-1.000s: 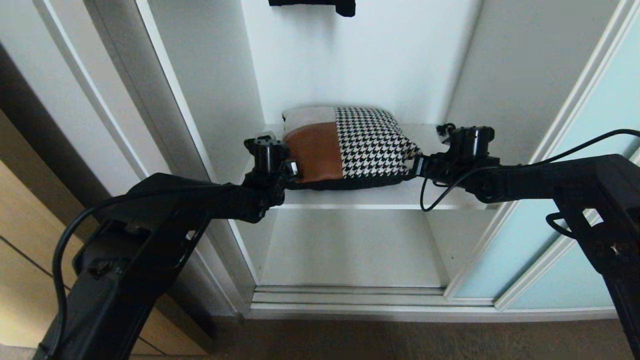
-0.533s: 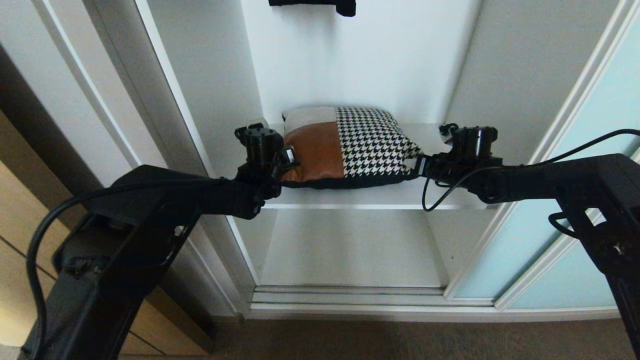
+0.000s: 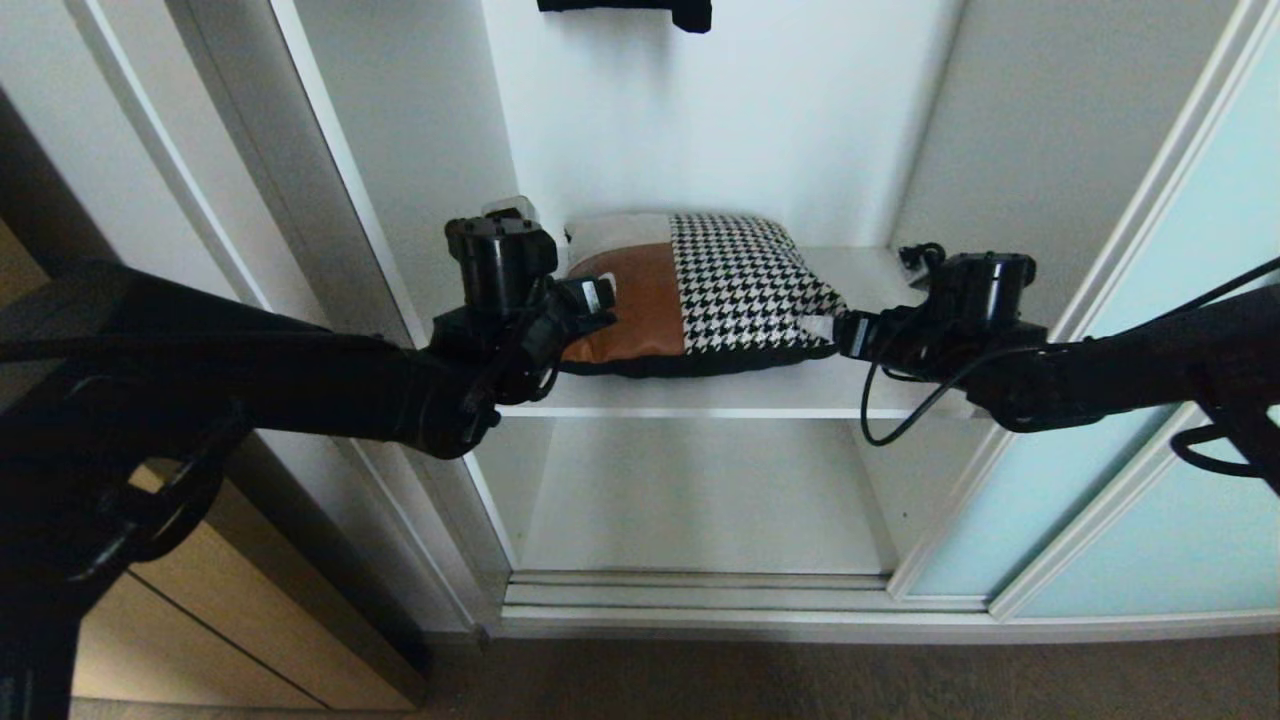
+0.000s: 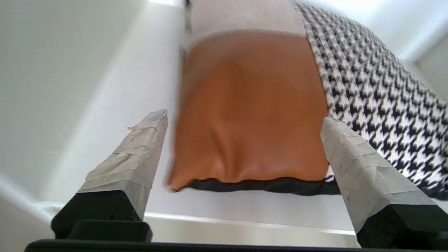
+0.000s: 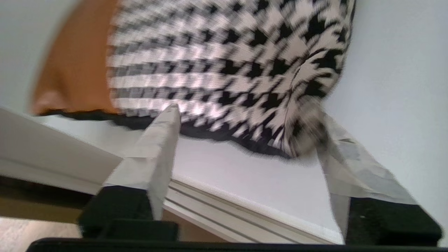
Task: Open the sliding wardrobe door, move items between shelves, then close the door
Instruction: Place the pillow on the higher shelf
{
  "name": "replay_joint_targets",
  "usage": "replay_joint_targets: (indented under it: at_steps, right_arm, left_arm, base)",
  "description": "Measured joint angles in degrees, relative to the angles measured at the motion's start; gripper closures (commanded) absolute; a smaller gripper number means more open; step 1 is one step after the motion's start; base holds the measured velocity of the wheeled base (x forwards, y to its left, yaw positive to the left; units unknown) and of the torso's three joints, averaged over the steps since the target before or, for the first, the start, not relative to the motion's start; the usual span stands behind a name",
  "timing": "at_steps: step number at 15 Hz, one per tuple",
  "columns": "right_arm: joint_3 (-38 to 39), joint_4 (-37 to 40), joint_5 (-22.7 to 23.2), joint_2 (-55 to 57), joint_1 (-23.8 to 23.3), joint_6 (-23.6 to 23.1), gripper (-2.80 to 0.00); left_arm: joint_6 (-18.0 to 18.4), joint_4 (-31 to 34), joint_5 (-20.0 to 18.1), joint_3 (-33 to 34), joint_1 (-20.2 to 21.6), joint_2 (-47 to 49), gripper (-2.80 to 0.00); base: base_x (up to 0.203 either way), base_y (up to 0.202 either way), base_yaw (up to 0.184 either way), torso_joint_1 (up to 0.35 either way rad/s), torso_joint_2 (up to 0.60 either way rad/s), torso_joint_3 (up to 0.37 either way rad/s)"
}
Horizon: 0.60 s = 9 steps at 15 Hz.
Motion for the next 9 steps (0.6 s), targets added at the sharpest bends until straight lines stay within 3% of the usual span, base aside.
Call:
replay_joint_targets:
  at_steps: [3, 4, 5, 9]
  right_arm:
    - [11.07, -2.60, 0.06, -9.92, -0.28, -0.33, -2.80]
    - [14.78, -2.84, 0.02, -13.28, -0.43, -0.70, -0.99]
    - [18.33, -2.95, -0.05, -16.64, -0.54, -1.01, 0.00]
    - [30.01, 1.37, -0.44, -33.21, -0.94, -2.10, 0.00]
  left_arm:
    - [0.15, -0.02, 1.21, 4.89, -0.24, -6.16, -2.80]
    - [0.42, 0.09, 2.27, 6.57, -0.24, -8.12, -2.80]
    - [0.76, 0.18, 3.38, 8.11, -0.21, -9.92, -2.80]
    - [5.31, 0.30, 6.42, 19.52, -0.11, -20.16, -2.80]
  base:
    - [0.000, 0.000, 0.000, 0.000, 0.00, 0.000]
    - [0.000, 0.000, 0.000, 0.000, 0.00, 0.000]
    - [0.000, 0.000, 0.000, 0.000, 0.00, 0.000]
    - [0.000, 0.000, 0.000, 0.000, 0.00, 0.000]
